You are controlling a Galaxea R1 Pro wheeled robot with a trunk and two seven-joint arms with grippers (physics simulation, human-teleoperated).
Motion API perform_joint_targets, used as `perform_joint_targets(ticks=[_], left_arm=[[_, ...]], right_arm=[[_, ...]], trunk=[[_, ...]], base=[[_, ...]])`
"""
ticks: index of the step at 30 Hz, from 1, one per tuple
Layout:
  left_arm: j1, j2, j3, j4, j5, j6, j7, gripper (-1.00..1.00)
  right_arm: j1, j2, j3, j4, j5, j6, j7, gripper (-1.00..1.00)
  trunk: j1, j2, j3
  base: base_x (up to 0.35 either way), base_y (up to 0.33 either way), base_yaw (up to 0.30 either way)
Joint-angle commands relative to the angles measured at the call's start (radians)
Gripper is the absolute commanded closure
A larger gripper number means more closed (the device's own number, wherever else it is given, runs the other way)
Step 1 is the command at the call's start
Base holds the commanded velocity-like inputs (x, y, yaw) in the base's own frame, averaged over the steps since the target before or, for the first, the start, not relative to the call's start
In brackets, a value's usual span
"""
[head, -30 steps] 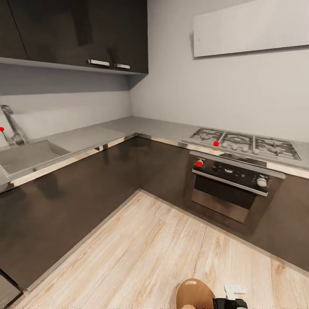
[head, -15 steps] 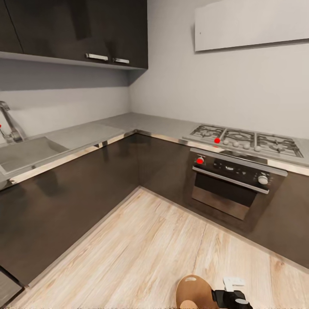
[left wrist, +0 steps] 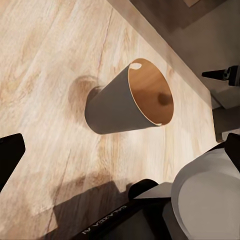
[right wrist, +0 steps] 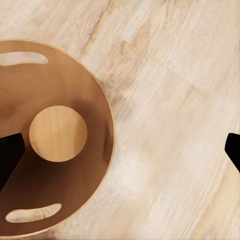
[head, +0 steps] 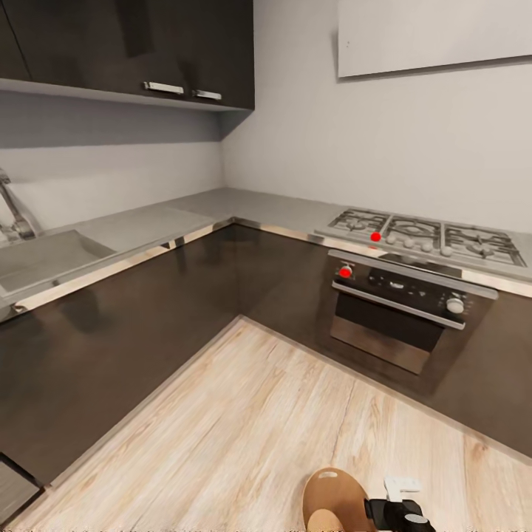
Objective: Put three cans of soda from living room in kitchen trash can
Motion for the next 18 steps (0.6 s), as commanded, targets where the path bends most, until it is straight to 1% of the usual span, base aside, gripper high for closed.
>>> perform_joint_targets(ticks=[1,18], left_arm=[[0.000,0.000,0.000,0.000,0.000,0.000,0.000,-1.00],[0.000,0.000,0.000,0.000,0.000,0.000,0.000,-1.00]], right_arm=[[0.000,0.000,0.000,0.000,0.000,0.000,0.000,-1.00],[0.000,0.000,0.000,0.000,0.000,0.000,0.000,-1.00]], trunk=[[0.000,0.000,-0.002],[0.000,0.000,-0.029]], base=[[0.000,0.000,0.000],[0.000,0.000,0.000]])
